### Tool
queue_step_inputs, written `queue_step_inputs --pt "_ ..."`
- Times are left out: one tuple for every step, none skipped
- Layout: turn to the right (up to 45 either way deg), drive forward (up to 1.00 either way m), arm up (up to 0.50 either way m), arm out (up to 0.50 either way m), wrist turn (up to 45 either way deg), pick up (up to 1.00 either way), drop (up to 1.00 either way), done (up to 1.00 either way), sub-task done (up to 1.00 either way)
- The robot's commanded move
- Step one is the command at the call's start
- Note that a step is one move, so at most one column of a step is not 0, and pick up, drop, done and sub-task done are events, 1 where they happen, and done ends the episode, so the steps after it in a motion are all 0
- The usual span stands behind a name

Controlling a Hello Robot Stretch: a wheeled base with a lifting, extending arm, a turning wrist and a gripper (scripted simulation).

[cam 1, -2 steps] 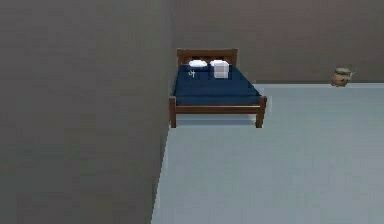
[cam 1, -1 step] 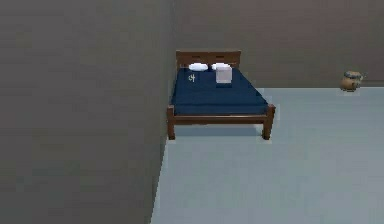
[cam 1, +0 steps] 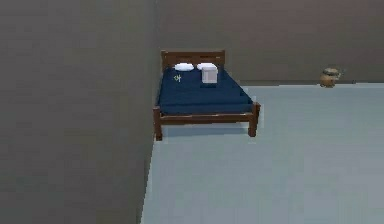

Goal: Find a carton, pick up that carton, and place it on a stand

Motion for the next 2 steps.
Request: queue_step_inputs --pt "0.0 1.00 0.00 0.00 0.0 0.00 0.00 0.00 0.00" --pt "0.0 0.85 0.00 0.00 0.0 0.00 0.00 0.00 0.00"
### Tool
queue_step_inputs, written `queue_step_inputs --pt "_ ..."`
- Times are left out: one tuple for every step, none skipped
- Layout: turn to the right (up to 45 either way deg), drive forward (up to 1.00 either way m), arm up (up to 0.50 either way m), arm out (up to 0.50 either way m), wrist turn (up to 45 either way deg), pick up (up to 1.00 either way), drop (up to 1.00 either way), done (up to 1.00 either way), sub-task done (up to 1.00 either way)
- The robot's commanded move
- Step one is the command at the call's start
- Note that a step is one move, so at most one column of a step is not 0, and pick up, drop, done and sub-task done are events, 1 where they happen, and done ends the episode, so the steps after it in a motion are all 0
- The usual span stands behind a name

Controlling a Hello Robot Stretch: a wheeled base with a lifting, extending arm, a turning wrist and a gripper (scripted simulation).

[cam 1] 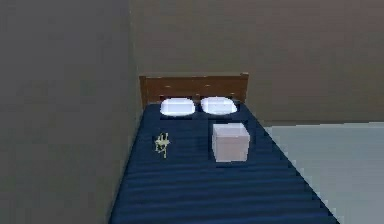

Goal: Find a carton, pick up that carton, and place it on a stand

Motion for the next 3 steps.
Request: queue_step_inputs --pt "-45.0 0.00 0.00 0.00 0.0 0.00 0.00 0.00 0.00" --pt "-30.0 0.00 0.00 0.00 0.0 0.00 0.00 0.00 0.00" --pt "45.0 0.00 0.00 0.00 0.0 0.00 0.00 0.00 0.00"
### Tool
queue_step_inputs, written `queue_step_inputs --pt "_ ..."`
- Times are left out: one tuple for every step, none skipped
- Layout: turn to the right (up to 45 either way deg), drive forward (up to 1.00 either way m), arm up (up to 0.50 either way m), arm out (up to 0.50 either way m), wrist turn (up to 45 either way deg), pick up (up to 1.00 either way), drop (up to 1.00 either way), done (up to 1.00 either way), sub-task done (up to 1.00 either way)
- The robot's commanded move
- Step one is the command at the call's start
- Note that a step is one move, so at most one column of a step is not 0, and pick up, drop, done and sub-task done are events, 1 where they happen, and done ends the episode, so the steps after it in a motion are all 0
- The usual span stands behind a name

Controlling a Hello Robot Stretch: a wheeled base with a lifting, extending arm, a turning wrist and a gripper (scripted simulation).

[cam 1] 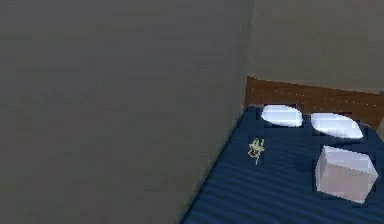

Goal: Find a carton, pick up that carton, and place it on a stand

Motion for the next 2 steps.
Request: queue_step_inputs --pt "45.0 0.00 0.00 0.00 0.0 0.00 0.00 0.00 0.00" --pt "45.0 0.00 0.00 0.00 0.0 0.00 0.00 0.00 0.00"
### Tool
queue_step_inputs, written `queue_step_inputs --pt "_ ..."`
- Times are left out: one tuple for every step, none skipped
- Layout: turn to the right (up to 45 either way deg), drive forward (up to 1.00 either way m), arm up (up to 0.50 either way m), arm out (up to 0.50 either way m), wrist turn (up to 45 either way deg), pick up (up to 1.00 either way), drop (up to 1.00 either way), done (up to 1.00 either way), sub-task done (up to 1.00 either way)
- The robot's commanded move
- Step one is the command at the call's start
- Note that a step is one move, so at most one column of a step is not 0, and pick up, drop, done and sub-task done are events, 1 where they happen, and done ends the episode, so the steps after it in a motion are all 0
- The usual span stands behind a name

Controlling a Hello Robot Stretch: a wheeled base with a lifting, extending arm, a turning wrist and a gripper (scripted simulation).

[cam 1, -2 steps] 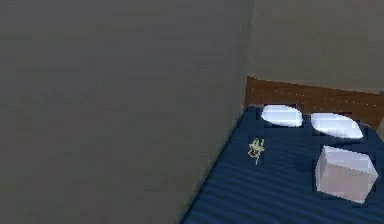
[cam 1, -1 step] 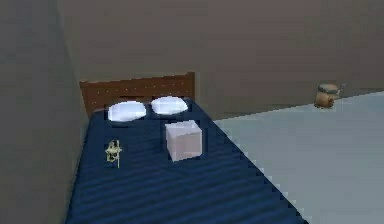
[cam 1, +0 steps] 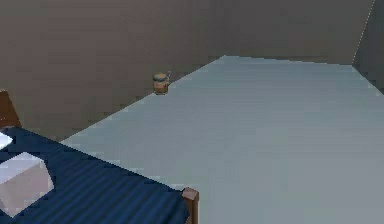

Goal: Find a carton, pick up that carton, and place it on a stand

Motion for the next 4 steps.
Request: queue_step_inputs --pt "15.0 0.00 0.00 0.00 0.0 0.00 0.00 0.00 0.00" --pt "0.0 1.00 0.00 0.00 0.0 0.00 0.00 0.00 0.00" --pt "-18.0 0.00 0.00 0.00 0.0 0.00 0.00 0.00 0.00" --pt "0.0 0.15 0.00 0.00 0.0 0.00 0.00 0.00 0.00"
